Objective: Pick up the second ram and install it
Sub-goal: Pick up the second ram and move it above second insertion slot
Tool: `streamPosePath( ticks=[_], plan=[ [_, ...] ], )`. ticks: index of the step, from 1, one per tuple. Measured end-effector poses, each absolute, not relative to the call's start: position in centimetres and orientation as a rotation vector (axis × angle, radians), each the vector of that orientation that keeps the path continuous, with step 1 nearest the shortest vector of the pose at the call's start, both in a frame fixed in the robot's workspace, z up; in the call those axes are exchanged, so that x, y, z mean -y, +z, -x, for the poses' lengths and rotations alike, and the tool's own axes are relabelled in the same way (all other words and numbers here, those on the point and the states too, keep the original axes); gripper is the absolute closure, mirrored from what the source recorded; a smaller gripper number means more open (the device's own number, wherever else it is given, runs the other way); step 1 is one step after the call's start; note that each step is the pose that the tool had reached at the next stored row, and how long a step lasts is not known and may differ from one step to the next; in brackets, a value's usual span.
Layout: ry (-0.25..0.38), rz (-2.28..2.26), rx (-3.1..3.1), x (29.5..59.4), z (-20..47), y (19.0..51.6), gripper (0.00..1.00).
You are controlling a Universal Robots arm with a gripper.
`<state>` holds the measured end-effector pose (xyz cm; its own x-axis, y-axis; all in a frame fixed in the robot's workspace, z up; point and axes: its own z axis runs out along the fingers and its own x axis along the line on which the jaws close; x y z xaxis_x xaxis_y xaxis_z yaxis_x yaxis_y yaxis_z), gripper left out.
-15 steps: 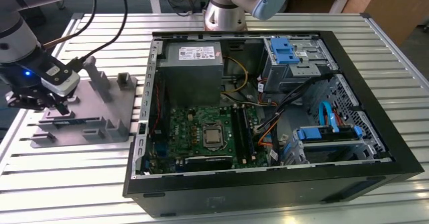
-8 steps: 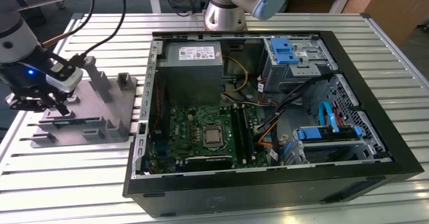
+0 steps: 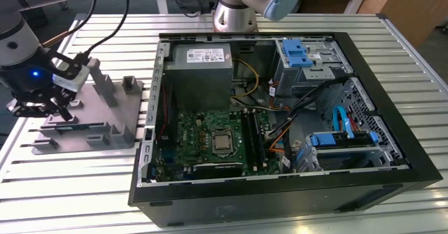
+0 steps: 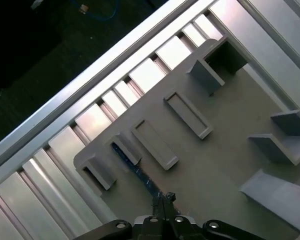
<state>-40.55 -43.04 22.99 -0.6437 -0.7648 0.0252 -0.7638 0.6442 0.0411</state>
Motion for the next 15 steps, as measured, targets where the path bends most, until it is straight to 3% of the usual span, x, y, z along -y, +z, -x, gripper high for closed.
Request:
streamPosePath(
  ticks=[15],
  plan=[
    [-0.035, -1.566, 2.674, 43.04, 40.55, 22.98, 0.9]
  ],
)
